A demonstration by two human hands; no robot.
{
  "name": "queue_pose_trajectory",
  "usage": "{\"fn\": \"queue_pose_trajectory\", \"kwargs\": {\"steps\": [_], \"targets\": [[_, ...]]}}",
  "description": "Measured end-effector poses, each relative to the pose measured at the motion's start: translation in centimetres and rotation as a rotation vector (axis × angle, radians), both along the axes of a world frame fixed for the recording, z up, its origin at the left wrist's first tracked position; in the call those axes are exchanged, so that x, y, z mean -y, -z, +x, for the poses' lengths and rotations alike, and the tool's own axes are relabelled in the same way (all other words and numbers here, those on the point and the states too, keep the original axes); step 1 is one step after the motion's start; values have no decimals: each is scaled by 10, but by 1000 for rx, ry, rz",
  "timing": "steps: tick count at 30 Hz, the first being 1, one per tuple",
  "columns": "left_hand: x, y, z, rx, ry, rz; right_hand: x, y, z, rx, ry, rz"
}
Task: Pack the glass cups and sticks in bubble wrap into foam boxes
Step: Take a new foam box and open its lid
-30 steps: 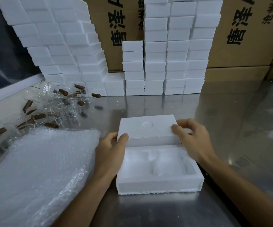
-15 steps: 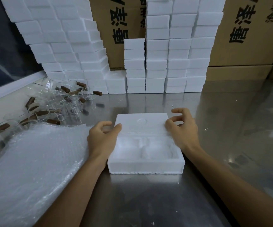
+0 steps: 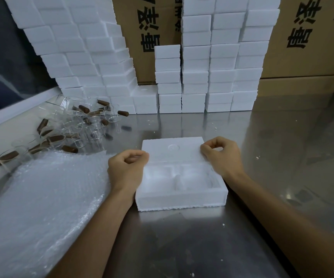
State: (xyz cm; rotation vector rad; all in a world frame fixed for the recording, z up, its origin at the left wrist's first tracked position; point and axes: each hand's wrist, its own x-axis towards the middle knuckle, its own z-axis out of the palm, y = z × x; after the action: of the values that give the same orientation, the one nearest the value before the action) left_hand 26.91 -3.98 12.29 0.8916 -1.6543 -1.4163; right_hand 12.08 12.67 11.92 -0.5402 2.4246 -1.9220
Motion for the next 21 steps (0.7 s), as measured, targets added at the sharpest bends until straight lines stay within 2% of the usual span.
{"fn": "queue_pose_trajectory", "kwargs": {"steps": [6,12,15,18,21], "targets": [[1,0,1,-12,45,-4,-3,0,2,32,-15,-38],[1,0,4,25,176,16,-4,-1,-1,6,-24,38],[4,0,5,24,225,11,-3,-9,-1,-92,-29,199],[3,0,3,65,253,-147,7,-23,3,-332,-28,508],[3,1,-1,132,229,-278,34,-37,14,-437,-113,663]]}}
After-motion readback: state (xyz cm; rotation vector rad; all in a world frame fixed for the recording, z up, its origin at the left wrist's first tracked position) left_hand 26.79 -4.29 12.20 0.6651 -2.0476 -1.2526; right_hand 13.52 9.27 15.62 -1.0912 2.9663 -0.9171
